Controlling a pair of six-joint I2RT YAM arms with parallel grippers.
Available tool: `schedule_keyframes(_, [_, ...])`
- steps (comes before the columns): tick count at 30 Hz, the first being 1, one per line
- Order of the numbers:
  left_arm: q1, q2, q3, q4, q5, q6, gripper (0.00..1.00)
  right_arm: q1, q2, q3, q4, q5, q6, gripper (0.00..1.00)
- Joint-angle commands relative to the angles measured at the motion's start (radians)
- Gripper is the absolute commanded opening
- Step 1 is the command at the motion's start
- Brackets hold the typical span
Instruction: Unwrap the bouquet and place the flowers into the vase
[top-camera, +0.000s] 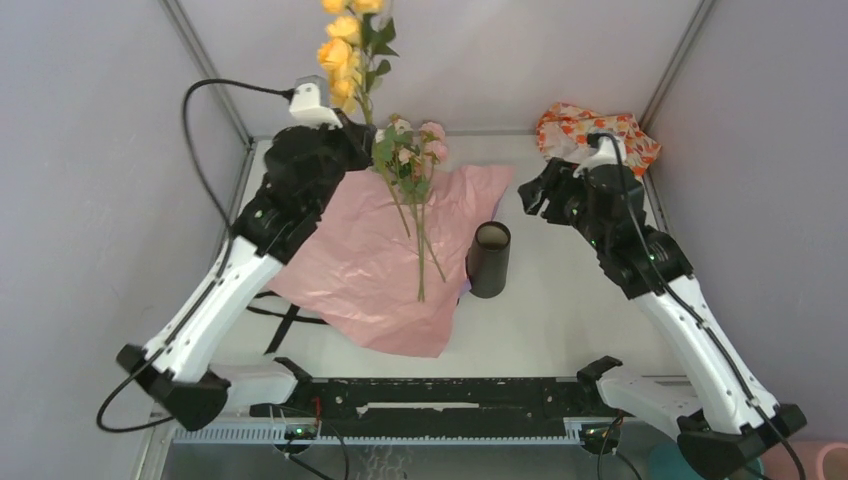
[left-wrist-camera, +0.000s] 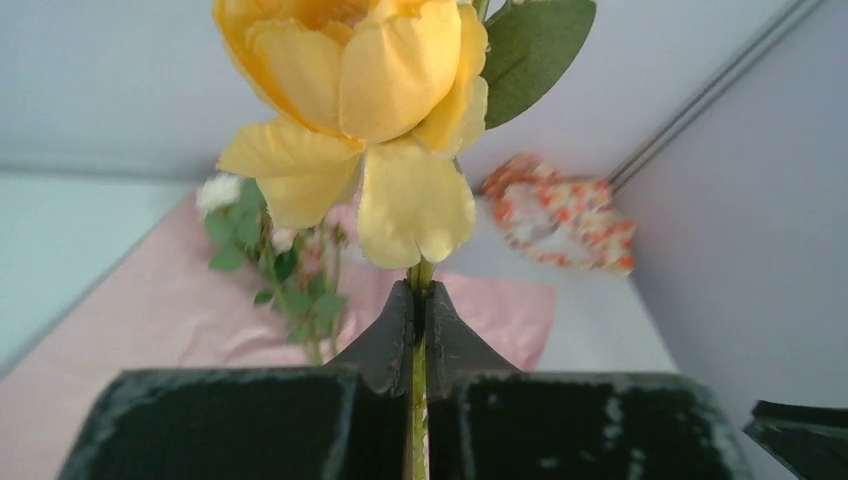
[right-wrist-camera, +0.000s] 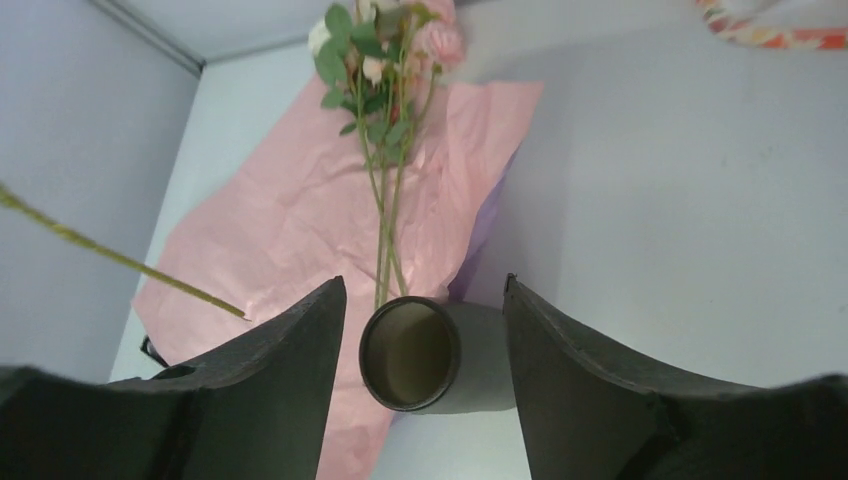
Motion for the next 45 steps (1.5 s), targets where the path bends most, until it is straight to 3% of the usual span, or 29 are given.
schedule_keyframes(1, [-0.055, -0.16, -0.062, 0.262, 0.036, 0.122, 0.0, -0.005, -0.083, 0.007, 0.018, 0.141, 0.039, 0.7])
schedule_keyframes(6, [-0.138, -0.222, -0.125, 0.473, 0.113, 0.19, 0.0, -0.005, -0.17, -0.037, 0.037, 0.201, 0.067, 0.73])
schedule_keyframes(13, [-0.229, -0.111, -0.081, 0.596, 0.141, 0.248, 0.0, -0.007, -0.24, -0.061, 0.032, 0.249, 0.085, 0.74])
schedule_keyframes(20, [-0.259, -0.018, -0.043, 0.621, 0.15, 0.221, 0.0, -0.01, -0.284, -0.069, 0.015, 0.295, 0.07, 0.75])
schedule_keyframes(31, [-0.291, -0.013, -0.039, 0.631, 0.16, 0.186, 0.0, -0.016, -0.294, -0.095, 0.035, 0.284, 0.076, 0.75])
schedule_keyframes(45, [-0.327, 0.009, -0.136, 0.655, 0.183, 0.096, 0.0, -0.02, -0.288, -0.097, 0.034, 0.267, 0.08, 0.75])
